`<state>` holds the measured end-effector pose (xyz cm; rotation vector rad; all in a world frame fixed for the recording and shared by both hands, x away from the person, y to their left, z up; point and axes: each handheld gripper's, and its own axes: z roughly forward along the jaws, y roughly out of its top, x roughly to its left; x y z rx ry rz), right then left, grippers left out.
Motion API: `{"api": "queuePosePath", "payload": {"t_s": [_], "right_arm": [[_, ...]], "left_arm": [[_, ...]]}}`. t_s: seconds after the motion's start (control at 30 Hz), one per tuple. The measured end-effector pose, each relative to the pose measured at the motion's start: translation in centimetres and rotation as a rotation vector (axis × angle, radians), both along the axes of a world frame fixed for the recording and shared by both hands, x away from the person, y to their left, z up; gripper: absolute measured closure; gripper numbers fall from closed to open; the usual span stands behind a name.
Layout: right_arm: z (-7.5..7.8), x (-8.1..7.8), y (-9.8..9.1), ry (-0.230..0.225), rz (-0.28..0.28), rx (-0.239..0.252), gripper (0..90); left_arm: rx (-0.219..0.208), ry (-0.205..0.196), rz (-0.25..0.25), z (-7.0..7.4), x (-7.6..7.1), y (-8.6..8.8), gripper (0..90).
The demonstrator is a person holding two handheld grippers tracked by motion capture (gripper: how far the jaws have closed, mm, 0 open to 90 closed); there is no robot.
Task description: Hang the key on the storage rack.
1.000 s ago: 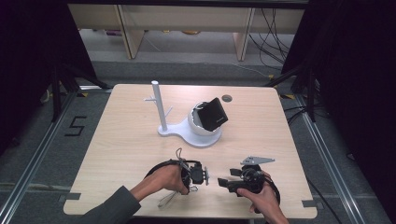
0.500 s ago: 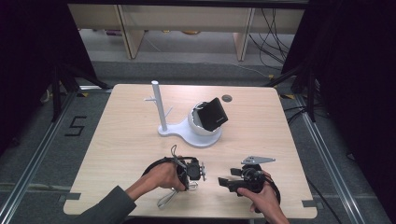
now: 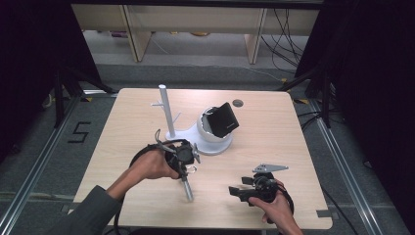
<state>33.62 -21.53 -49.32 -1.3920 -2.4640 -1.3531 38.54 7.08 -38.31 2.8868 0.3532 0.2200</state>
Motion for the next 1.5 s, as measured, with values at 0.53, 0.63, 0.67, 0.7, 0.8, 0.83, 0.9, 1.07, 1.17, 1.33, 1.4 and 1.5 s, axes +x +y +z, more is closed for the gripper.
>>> {"api": "queuePosePath", "payload": {"t_s": [0.53, 0.63, 0.67, 0.7, 0.8, 0.83, 0.9, 1.07, 1.17, 1.33, 1.4, 1.5], "right_arm": [[-0.1, 0.0, 0.2, 0.008, 0.002, 0.008, 26.2], [-0.1, 0.0, 0.2, 0.016, 0.002, 0.013, 26.2], [-0.1, 0.0, 0.2, 0.016, 0.004, 0.015, 26.2], [-0.1, 0.0, 0.1, 0.017, -0.002, 0.005, 26.2], [-0.1, 0.1, 0.1, 0.011, -0.012, -0.010, 26.2], [-0.1, 0.1, 0.0, 0.011, -0.007, -0.010, 26.2], [-0.2, 0.1, 0.0, 0.014, 0.000, -0.006, 26.2], [-0.3, 0.1, 0.2, 0.024, 0.003, 0.014, 26.2], [-0.3, 0.1, 0.2, 0.032, 0.002, 0.014, 26.2], [-0.3, 0.1, 0.1, 0.033, 0.004, 0.016, 26.2], [-0.3, 0.1, 0.2, 0.031, 0.007, 0.021, 26.2], [-0.4, 0.1, 0.2, 0.027, 0.010, 0.021, 26.2]], "left_arm": [[-0.018, -0.075, 0.162, 7.4, 2.4, 5.8, 75.1], [-0.028, -0.082, 0.203, 8.0, 3.0, 6.7, 75.2], [-0.028, -0.079, 0.214, 8.2, 3.3, 7.0, 75.1], [-0.030, -0.086, 0.226, 8.5, 3.6, 7.3, 75.1], [-0.027, -0.098, 0.268, 9.3, 4.4, 8.4, 75.1], [-0.025, -0.107, 0.275, 9.5, 4.6, 8.7, 75.1], [-0.025, -0.125, 0.307, 10.1, 5.1, 9.4, 75.1], [-0.040, -0.145, 0.358, 11.0, 6.1, 10.2, 75.2], [-0.048, -0.159, 0.386, 11.2, 7.0, 10.4, 75.1], [-0.069, -0.153, 0.436, 11.0, 8.2, 10.5, 75.1], [-0.060, -0.149, 0.430, 10.8, 8.6, 10.5, 75.1], [-0.064, -0.143, 0.456, 10.6, 9.1, 10.5, 75.1]]}}
